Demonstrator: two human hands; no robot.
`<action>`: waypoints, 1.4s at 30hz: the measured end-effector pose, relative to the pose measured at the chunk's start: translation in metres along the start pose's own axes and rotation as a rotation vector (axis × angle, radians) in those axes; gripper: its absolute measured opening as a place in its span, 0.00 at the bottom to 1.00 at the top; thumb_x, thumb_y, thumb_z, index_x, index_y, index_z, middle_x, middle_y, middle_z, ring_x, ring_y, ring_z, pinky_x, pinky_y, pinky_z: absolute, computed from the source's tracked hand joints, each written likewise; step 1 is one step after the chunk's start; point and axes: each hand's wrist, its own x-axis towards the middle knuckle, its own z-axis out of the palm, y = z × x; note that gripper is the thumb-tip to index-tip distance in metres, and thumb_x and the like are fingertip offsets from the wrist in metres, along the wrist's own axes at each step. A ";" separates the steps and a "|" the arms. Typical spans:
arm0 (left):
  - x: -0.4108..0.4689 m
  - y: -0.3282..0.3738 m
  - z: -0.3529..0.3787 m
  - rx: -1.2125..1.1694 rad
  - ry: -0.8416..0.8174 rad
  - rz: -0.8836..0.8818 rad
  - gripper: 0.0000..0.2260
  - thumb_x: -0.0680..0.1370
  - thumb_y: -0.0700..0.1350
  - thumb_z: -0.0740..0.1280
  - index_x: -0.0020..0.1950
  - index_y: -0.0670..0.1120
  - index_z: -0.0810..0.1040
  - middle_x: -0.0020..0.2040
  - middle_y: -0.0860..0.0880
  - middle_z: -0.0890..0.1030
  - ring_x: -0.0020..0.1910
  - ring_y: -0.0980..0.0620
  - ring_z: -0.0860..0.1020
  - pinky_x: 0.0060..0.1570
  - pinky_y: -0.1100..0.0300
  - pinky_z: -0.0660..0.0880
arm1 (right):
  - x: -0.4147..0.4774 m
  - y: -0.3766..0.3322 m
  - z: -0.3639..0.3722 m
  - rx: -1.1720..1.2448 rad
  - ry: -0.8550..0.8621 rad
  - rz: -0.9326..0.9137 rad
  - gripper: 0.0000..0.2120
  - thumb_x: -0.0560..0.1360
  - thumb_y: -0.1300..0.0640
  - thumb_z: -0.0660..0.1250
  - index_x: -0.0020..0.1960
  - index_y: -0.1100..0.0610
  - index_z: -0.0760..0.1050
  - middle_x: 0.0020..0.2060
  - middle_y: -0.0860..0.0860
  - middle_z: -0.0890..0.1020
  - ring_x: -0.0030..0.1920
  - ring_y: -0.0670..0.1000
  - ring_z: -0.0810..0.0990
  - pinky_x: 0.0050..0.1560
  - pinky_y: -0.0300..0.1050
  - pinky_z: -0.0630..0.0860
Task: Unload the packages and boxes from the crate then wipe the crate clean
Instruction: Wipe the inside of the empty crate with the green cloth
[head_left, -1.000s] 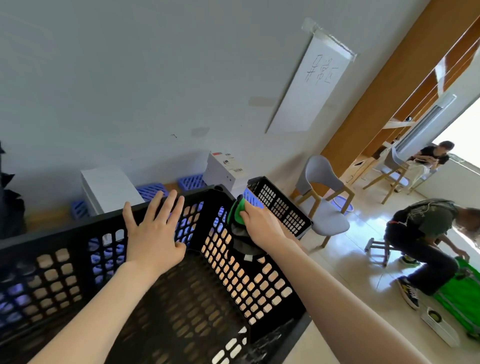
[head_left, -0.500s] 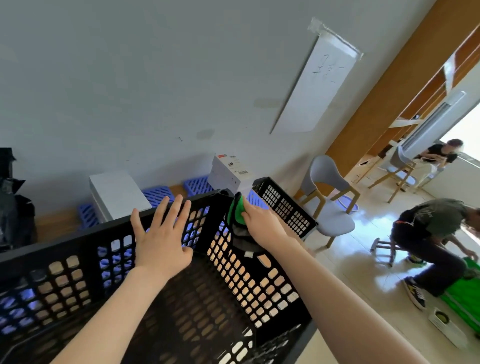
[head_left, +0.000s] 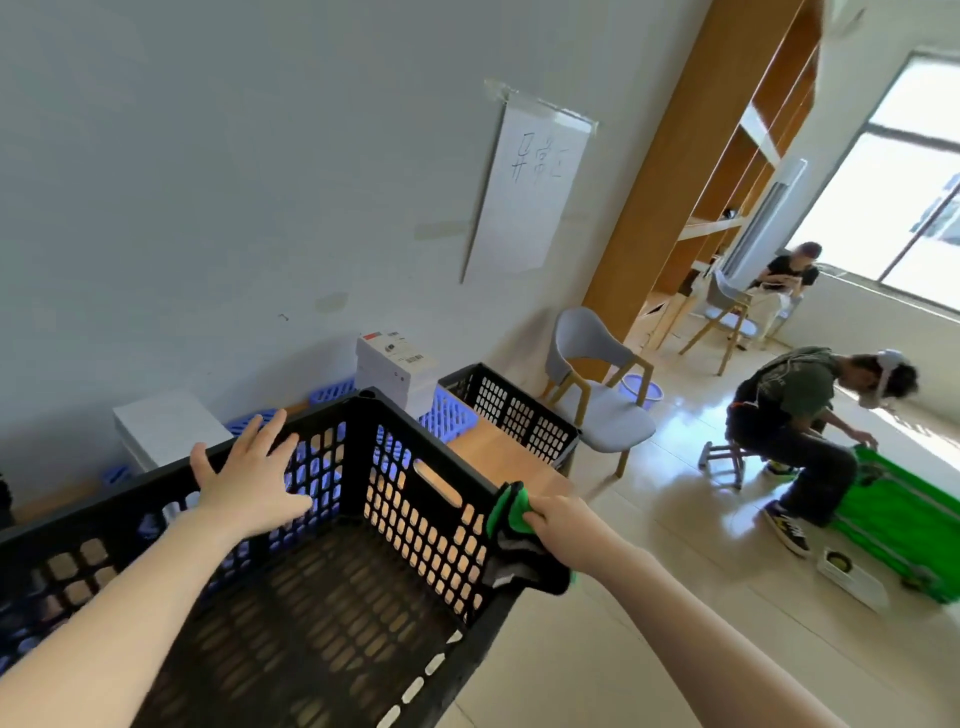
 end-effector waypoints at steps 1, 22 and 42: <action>-0.001 -0.004 -0.005 -0.076 -0.015 0.005 0.33 0.76 0.58 0.64 0.78 0.54 0.57 0.80 0.54 0.42 0.79 0.53 0.42 0.72 0.37 0.44 | -0.006 0.003 -0.002 -0.028 -0.002 0.008 0.14 0.83 0.53 0.52 0.57 0.59 0.74 0.53 0.57 0.79 0.55 0.58 0.77 0.56 0.48 0.71; -0.263 -0.158 -0.066 -0.346 0.430 -0.414 0.22 0.81 0.45 0.63 0.75 0.49 0.65 0.76 0.48 0.65 0.78 0.51 0.56 0.74 0.53 0.58 | -0.055 -0.161 0.004 0.652 0.258 -0.558 0.11 0.81 0.57 0.59 0.60 0.54 0.77 0.51 0.49 0.75 0.54 0.48 0.74 0.52 0.37 0.66; -0.239 -0.156 -0.037 -0.589 0.488 -0.621 0.18 0.84 0.45 0.55 0.75 0.55 0.65 0.71 0.59 0.70 0.71 0.61 0.66 0.71 0.60 0.63 | 0.033 -0.339 0.078 0.687 -0.167 -0.897 0.14 0.81 0.57 0.59 0.64 0.51 0.75 0.54 0.47 0.76 0.55 0.45 0.75 0.53 0.32 0.69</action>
